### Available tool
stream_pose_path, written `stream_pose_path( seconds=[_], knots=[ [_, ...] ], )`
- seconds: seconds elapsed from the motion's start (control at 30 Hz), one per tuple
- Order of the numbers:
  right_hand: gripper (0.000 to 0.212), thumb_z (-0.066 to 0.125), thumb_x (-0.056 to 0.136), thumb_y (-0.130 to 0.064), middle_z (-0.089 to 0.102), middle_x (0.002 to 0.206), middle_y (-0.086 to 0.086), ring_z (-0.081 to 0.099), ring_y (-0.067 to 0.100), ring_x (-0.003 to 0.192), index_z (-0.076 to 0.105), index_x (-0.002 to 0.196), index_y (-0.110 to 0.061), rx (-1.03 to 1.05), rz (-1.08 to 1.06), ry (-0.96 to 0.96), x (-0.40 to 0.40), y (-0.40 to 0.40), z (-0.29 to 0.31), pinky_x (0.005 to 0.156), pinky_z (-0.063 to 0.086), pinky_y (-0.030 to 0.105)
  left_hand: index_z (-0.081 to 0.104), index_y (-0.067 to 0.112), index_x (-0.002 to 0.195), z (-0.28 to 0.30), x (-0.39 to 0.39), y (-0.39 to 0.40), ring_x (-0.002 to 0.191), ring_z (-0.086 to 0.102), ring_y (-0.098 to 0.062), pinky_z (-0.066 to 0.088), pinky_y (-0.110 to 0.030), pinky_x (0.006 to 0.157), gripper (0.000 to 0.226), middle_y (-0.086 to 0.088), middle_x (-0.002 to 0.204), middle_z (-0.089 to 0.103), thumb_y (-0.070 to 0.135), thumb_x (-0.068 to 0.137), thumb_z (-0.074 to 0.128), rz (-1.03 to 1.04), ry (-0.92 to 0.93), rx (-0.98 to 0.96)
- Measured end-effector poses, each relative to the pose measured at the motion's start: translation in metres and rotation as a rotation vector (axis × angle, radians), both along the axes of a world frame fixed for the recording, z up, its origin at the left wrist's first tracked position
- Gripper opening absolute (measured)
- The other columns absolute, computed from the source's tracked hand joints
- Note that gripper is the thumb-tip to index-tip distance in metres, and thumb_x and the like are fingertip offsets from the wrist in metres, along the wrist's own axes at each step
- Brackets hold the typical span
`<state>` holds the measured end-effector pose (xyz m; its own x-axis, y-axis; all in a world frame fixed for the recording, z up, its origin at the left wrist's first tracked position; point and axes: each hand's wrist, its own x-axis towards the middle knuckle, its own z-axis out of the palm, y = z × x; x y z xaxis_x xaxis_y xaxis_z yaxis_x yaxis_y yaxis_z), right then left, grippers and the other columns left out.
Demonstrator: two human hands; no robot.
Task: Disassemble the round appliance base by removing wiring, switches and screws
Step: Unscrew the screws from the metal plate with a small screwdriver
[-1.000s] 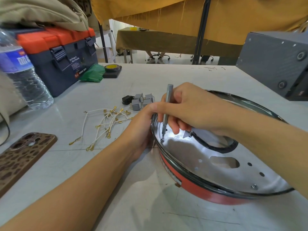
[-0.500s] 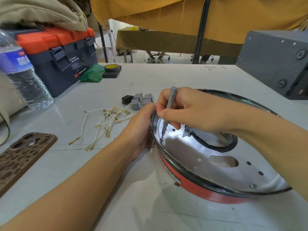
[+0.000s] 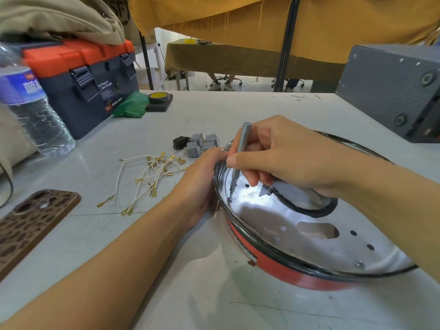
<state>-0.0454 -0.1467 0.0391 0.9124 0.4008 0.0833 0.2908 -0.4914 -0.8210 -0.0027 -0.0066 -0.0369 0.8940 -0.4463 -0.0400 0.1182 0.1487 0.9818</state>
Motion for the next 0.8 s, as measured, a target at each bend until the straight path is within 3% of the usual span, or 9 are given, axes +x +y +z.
stream_pose_path(
  seconds=[0.07,0.2,0.27,0.37,0.5,0.57,0.7,0.8],
  knots=[
    [0.021,0.061,0.092,-0.024,0.058,0.049,-0.001,0.048,0.005,0.044,0.063,0.078,-0.009,-0.044,-0.043,-0.081,0.000,0.001,-0.004,0.048,0.041,0.017,0.062,0.010,0.064,-0.001,0.000,0.000,0.080,0.061,-0.024,0.047,-0.039,0.081,0.037,-0.010,0.073,0.065,0.030,0.087,0.040,-0.004,-0.017,-0.022],
    [0.027,0.054,0.095,-0.028,0.059,0.045,-0.002,0.049,0.005,0.041,0.062,0.076,-0.011,-0.128,-0.069,-0.139,0.001,0.006,-0.005,0.050,0.048,0.023,0.059,0.003,0.074,0.005,0.000,0.000,0.069,0.063,-0.017,0.052,-0.025,0.062,0.025,-0.011,0.072,0.065,0.018,0.087,0.042,0.053,-0.050,-0.016],
    [0.027,0.051,0.097,-0.026,0.058,0.046,-0.001,0.048,0.009,0.043,0.062,0.077,-0.010,-0.123,-0.058,-0.106,0.001,0.005,-0.006,0.051,0.048,0.028,0.056,-0.001,0.095,0.008,0.002,0.001,0.079,0.063,-0.021,0.051,-0.030,0.068,0.019,-0.014,0.085,0.065,0.012,0.088,0.045,0.144,-0.072,0.062],
    [0.031,0.049,0.098,-0.023,0.056,0.047,-0.002,0.047,0.015,0.049,0.062,0.084,0.002,-0.138,-0.031,-0.098,0.002,0.003,-0.006,0.052,0.045,0.027,0.058,0.010,0.115,0.014,0.003,0.006,0.101,0.064,-0.023,0.051,-0.037,0.090,0.026,-0.011,0.110,0.067,0.010,0.090,0.052,0.244,-0.146,0.141],
    [0.028,0.048,0.097,-0.020,0.051,0.049,-0.004,0.043,0.008,0.047,0.057,0.091,0.006,-0.128,-0.023,-0.060,0.002,0.000,-0.005,0.048,0.040,0.018,0.068,0.017,0.104,0.024,-0.002,0.017,0.106,0.063,-0.017,0.046,-0.035,0.097,0.025,-0.002,0.106,0.070,0.013,0.082,0.058,0.141,-0.415,0.273],
    [0.028,0.048,0.096,-0.020,0.051,0.050,-0.006,0.042,0.008,0.050,0.055,0.094,0.006,-0.123,-0.024,-0.030,0.002,-0.002,-0.004,0.050,0.039,0.019,0.070,0.019,0.096,0.027,-0.004,0.024,0.108,0.062,-0.017,0.043,-0.041,0.102,0.022,-0.002,0.104,0.070,0.015,0.078,0.057,0.062,-0.491,0.353],
    [0.023,0.051,0.092,-0.014,0.050,0.050,-0.007,0.042,0.008,0.050,0.056,0.093,0.007,-0.127,-0.027,-0.001,0.003,-0.004,-0.004,0.055,0.038,0.026,0.073,0.022,0.089,0.030,-0.003,0.032,0.126,0.047,0.000,0.030,-0.042,0.112,0.020,0.009,0.112,0.068,0.014,0.079,0.058,-0.043,-0.552,0.482],
    [0.020,0.050,0.091,-0.013,0.047,0.044,-0.007,0.039,0.007,0.044,0.054,0.091,0.007,-0.096,0.000,0.030,0.003,-0.005,-0.004,0.050,0.039,0.022,0.075,0.018,0.088,0.031,-0.001,0.035,0.126,0.041,0.008,0.026,-0.041,0.114,0.018,0.019,0.109,0.067,0.008,0.085,0.061,-0.050,-0.555,0.542]
  ],
)
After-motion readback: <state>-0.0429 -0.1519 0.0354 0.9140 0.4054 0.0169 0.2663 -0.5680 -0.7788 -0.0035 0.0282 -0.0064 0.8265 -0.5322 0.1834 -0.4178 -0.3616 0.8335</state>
